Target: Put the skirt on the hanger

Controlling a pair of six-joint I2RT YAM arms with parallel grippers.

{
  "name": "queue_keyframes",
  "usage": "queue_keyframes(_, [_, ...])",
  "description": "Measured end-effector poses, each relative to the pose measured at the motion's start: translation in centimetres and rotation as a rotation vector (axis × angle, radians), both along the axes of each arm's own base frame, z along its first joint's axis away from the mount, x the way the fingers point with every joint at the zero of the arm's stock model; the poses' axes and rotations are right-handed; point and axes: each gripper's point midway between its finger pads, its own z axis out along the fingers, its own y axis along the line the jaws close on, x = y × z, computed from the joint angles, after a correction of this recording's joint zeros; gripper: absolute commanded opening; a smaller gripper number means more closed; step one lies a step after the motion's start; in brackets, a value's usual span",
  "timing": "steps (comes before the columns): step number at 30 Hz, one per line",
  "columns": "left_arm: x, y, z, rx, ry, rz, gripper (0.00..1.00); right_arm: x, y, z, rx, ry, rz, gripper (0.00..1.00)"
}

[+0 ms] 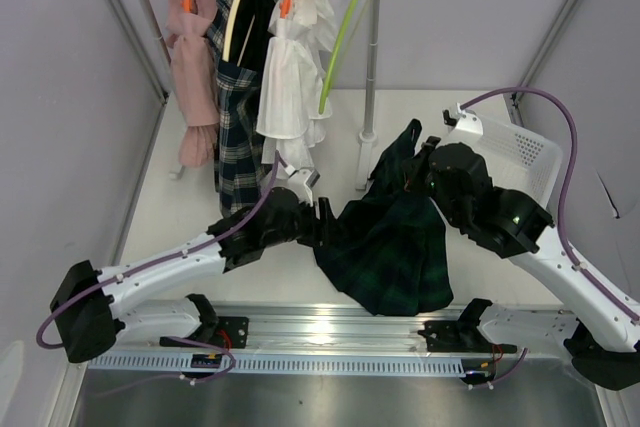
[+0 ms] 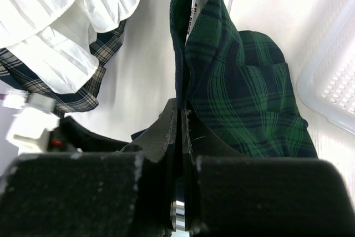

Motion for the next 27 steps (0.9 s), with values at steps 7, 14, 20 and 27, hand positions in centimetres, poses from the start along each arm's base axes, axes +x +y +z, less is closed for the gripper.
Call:
queue_keyframes(7, [-0.2, 0.4, -4.5, 0.062, 0.056, 0.056, 0.59, 0.3, 0.2, 0.3, -0.002, -0.001, -0.002, 0.0])
queue_keyframes(14, [1.0, 0.7, -4.0, 0.09, 0.034, 0.116, 0.0, 0.7, 0.6, 0.4, -0.021, 0.0, 0.002, 0.0])
queue_keyframes(20, [4.5, 1.0, 7.8, 0.025, -0.146, 0.158, 0.0, 2.5, 0.0, 3.5, -0.035, -0.049, -0.026, 0.0])
queue_keyframes(27, [4.2, 6.1, 23.2, -0.075, -0.39, 0.209, 0.0, 3.5, -1.8, 8.5, -0.02, -0.146, -0.065, 0.0])
